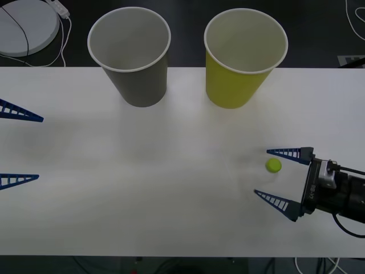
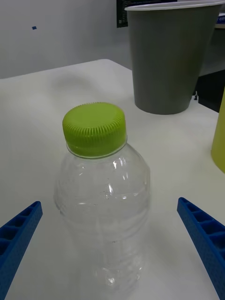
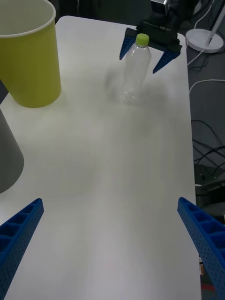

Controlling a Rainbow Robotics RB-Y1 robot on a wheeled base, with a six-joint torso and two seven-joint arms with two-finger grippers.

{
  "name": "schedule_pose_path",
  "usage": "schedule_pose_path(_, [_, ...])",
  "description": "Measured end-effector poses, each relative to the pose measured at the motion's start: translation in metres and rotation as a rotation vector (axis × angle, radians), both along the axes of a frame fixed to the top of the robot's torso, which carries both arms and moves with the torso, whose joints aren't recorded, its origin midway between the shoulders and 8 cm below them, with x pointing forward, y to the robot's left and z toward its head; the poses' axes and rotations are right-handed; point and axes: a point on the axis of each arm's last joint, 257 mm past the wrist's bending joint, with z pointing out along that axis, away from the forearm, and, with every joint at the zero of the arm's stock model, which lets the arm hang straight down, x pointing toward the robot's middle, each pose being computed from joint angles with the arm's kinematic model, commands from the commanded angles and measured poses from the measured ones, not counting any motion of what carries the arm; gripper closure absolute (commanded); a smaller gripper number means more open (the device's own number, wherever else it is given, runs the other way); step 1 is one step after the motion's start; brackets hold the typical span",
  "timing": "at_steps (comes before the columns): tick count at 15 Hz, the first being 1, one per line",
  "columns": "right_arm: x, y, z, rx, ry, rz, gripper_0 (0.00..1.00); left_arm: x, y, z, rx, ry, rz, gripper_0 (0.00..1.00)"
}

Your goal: Put the can into the green bin and the plastic bottle into the gray bin

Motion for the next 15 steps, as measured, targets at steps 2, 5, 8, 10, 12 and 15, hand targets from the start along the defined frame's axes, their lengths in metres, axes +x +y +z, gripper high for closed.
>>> schedule_pose_path(2, [0.001,0.010,-0.001,0.004,0.000,0.013,0.00,0.000,0.000,0.000,0.000,0.000,0.000,0.00])
schedule_pose_path(5, [0.003,0.023,-0.002,0.012,0.001,0.032,0.00,0.000,0.000,0.000,0.000,0.000,0.000,0.00])
schedule_pose_path(8, [0.004,0.024,-0.003,0.014,0.011,0.027,1.00,0.000,0.000,0.000,0.000,0.000,0.000,0.00])
schedule_pose_path(10, [0.005,0.024,-0.003,0.016,0.015,0.024,1.00,0.000,0.000,0.000,0.000,0.000,0.000,0.00])
schedule_pose_path(12, [0.005,0.024,-0.003,0.017,0.016,0.023,1.00,0.000,0.000,0.000,0.000,0.000,0.000,0.00])
schedule_pose_path(15, [0.005,0.023,-0.003,0.018,0.018,0.022,1.00,0.000,0.000,0.000,0.000,0.000,0.000,0.00])
